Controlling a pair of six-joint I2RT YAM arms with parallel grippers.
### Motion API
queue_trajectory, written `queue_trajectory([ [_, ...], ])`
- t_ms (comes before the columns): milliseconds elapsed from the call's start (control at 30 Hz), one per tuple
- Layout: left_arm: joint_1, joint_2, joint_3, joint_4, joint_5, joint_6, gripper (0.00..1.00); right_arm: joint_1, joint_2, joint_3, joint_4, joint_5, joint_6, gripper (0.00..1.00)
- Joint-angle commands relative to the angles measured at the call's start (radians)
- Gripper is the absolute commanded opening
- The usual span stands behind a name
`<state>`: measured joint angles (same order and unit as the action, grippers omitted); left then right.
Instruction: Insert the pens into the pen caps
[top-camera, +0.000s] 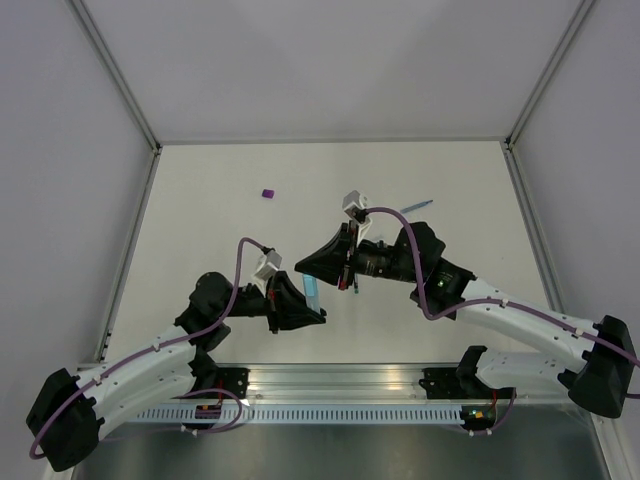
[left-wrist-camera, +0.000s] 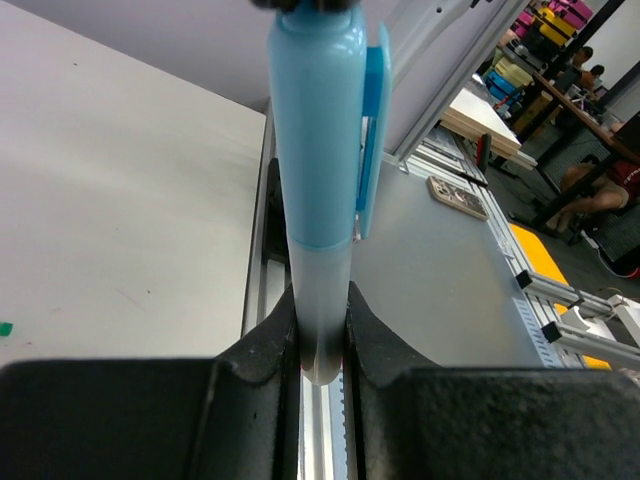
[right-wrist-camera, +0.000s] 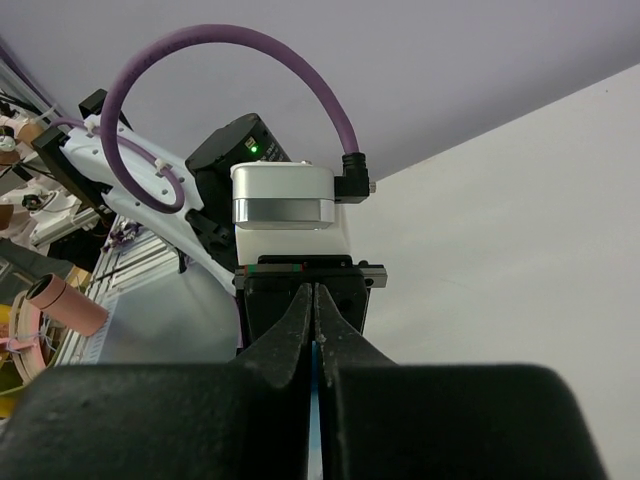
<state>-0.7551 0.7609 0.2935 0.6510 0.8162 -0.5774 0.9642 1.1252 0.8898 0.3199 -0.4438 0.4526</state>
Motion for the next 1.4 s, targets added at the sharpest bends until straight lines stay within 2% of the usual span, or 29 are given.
queue_trajectory([
  [0, 0.002, -0.009, 0.03, 0.107, -0.026, 0.014, 0.02, 0.008, 0.015, -0.064, -0.051, -0.078, 0.029, 0.0],
  [367, 0.002, -0.051, 0.073, 0.039, -0.089, 0.017, 0.02, 0.007, 0.002, -0.143, -0.157, -0.098, -0.003, 0.0],
  [600, 0.002, -0.051, 0.116, -0.02, -0.124, 0.043, 0.02, 0.007, 0.013, -0.216, -0.145, -0.154, 0.023, 0.0],
  [1033, 0.0, -0.003, 0.193, -0.12, -0.201, 0.119, 0.02, 0.024, 0.001, -0.354, -0.024, -0.231, 0.086, 0.0],
  [1267, 0.003, 0.052, 0.22, -0.134, -0.258, 0.146, 0.02, 0.076, 0.039, -0.362, 0.008, -0.231, 0.115, 0.0],
  [1367, 0.003, 0.063, 0.217, -0.123, -0.238, 0.152, 0.02, 0.082, 0.019, -0.364, -0.027, -0.176, 0.095, 0.0],
])
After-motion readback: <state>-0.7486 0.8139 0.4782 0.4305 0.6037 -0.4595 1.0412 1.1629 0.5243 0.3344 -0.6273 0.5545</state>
